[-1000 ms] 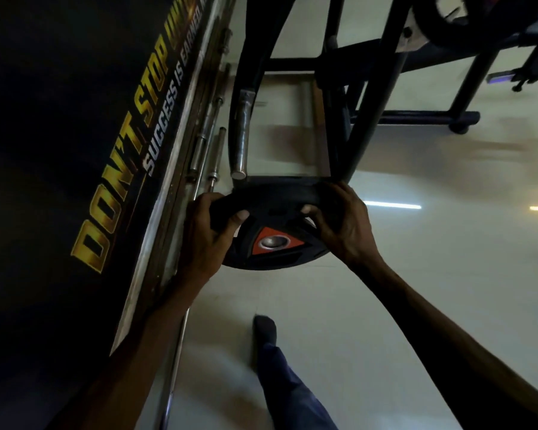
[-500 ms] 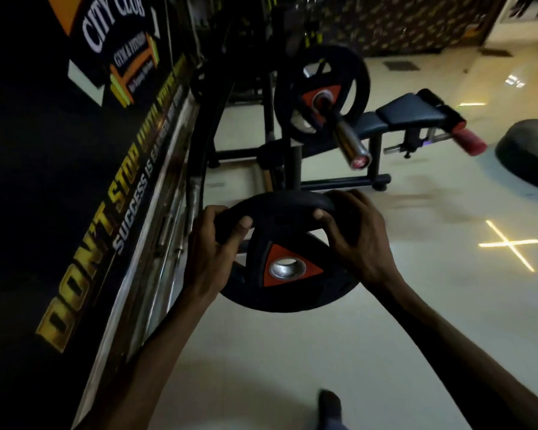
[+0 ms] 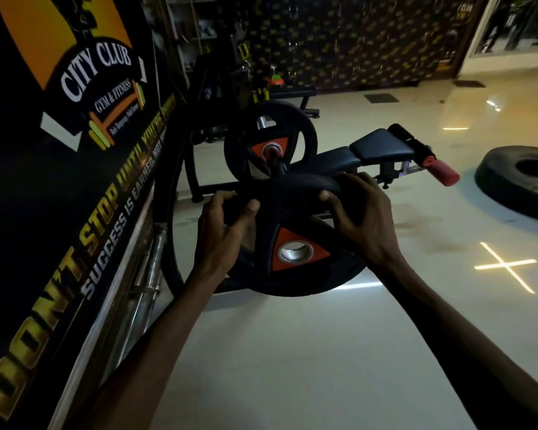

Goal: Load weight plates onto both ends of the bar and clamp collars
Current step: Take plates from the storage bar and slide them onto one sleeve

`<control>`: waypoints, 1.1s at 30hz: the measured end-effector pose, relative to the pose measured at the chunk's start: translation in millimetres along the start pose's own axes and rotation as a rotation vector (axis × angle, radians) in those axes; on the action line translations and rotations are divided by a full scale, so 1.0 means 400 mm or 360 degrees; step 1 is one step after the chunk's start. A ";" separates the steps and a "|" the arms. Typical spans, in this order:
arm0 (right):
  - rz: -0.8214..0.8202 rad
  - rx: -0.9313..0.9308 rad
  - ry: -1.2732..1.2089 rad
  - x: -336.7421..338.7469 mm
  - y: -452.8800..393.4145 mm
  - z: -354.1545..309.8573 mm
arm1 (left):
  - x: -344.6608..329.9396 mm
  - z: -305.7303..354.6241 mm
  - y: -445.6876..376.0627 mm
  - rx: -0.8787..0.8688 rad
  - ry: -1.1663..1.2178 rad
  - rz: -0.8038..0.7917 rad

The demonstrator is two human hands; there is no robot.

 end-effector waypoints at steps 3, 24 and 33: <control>-0.0044 -0.0017 -0.0019 0.006 -0.055 0.046 | -0.028 0.002 -0.054 0.0018 0.0005 0.0023; -0.0140 0.0035 -0.0178 -0.051 -0.206 0.147 | -0.047 -0.031 -0.181 0.0075 -0.0059 0.0081; -0.0071 0.0123 -0.0227 -0.064 -0.202 0.169 | -0.066 -0.051 -0.168 -0.0108 -0.0117 0.0263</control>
Point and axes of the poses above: each hand's wrist, its own y-axis away from the middle knuckle, its own x-axis out of the back of the hand, z = x × y, the point moved 4 cm from there along -y, towards the middle knuckle, and after that the axes turned 13 degrees about -z, right-handed, at the moved point
